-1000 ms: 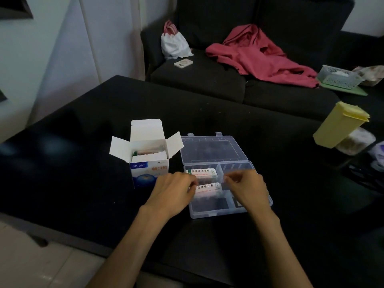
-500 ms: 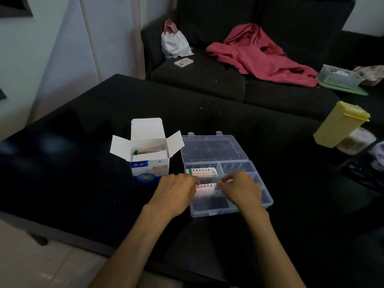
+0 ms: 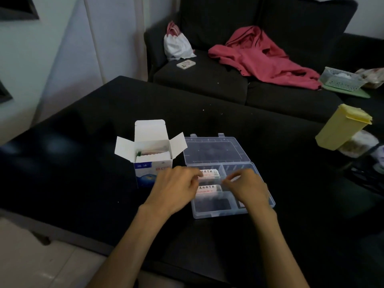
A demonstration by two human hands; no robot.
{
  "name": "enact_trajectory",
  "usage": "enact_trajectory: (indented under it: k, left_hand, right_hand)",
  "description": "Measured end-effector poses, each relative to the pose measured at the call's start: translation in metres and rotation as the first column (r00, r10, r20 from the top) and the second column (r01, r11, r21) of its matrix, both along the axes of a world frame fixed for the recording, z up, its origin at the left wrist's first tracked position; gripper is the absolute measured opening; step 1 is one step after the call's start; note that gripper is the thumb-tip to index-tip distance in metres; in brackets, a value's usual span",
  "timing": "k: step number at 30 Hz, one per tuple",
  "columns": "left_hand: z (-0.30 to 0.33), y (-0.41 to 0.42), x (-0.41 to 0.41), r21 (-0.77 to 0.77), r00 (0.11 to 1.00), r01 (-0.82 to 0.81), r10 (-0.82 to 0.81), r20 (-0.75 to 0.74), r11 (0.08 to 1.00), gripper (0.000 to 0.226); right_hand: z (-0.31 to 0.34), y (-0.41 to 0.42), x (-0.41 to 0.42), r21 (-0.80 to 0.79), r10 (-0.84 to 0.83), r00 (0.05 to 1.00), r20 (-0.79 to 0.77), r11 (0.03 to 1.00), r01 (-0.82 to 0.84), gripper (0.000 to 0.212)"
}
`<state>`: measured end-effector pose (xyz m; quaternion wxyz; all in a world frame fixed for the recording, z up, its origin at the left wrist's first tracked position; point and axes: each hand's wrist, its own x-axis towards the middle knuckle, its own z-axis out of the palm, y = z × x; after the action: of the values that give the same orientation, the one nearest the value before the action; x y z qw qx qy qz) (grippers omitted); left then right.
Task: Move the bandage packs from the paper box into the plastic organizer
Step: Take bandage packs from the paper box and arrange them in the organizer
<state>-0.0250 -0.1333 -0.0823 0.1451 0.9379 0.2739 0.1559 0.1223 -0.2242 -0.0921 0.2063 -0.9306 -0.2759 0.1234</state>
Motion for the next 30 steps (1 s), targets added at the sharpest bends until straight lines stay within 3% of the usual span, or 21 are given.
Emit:
enact_trajectory:
  k: [2,4,6,8,10,12,13,15,17,19,24,27,30]
  left_hand:
    - [0.013,0.003,-0.01,0.075,0.963,-0.148,0.126,0.239,0.986,0.017]
    - [0.021,0.013,-0.024,0.146,0.791,-0.348,0.206,0.575,0.926,0.012]
    - [0.024,0.023,-0.04,0.127,0.66,-0.512,0.294,0.691,0.85,0.019]
    - [0.026,0.033,-0.051,-0.026,0.598,-0.606,0.477,0.644,0.795,0.028]
    - [0.02,0.046,-0.06,-0.338,0.531,-0.612,0.689,0.494,0.715,0.05]
    - [0.015,0.058,-0.069,-0.67,0.49,-0.468,0.8,0.345,0.576,0.049]
    - [0.013,0.063,-0.075,-0.746,0.513,-0.403,0.806,0.295,0.53,0.037]
    - [0.012,0.064,-0.08,-0.74,0.612,-0.413,0.764,0.206,0.531,0.022]
    - [0.014,0.065,-0.085,-0.71,0.679,-0.432,0.719,0.15,0.556,0.027]
    - [0.017,0.067,-0.089,-0.724,0.725,-0.414,0.681,0.104,0.551,0.023]
    - [0.014,0.068,-0.089,-0.76,0.719,-0.386,0.686,0.106,0.522,0.017]
    - [0.008,0.071,-0.083,-0.793,0.701,-0.34,0.698,0.144,0.505,0.013]
    - [0.004,0.072,-0.079,-0.821,0.683,-0.293,0.708,0.18,0.491,0.01]
  right_hand:
    - [0.01,-0.001,-0.002,0.114,0.028,0.999,0.043,0.993,-0.033,0.01]
    - [0.025,0.005,-0.011,0.256,0.131,0.986,0.104,0.954,-0.153,0.009]
    - [0.04,0.017,-0.028,0.374,0.277,0.943,0.186,0.867,-0.328,0.017]
    - [0.053,0.034,-0.048,0.404,0.421,0.88,0.22,0.782,-0.475,0.021]
    - [0.057,0.05,-0.066,0.376,0.54,0.813,0.219,0.722,-0.581,0.025]
    - [0.051,0.062,-0.079,0.308,0.595,0.769,0.233,0.705,-0.639,0.027]
    - [0.045,0.068,-0.084,0.275,0.598,0.766,0.235,0.715,-0.642,0.028]
    - [0.037,0.071,-0.086,0.269,0.554,0.802,0.223,0.756,-0.597,0.025]
    - [0.038,0.075,-0.084,0.262,0.524,0.828,0.2,0.785,-0.561,0.022]
    - [0.046,0.083,-0.08,0.151,0.57,0.806,0.161,0.793,-0.591,0.025]
    - [0.077,0.111,-0.073,-0.287,0.74,0.672,-0.033,0.637,-0.715,0.036]
    - [0.087,0.124,-0.073,-0.412,0.756,0.646,-0.105,0.558,-0.72,0.042]
    - [0.086,0.129,-0.072,-0.425,0.764,0.626,-0.158,0.519,-0.741,0.041]
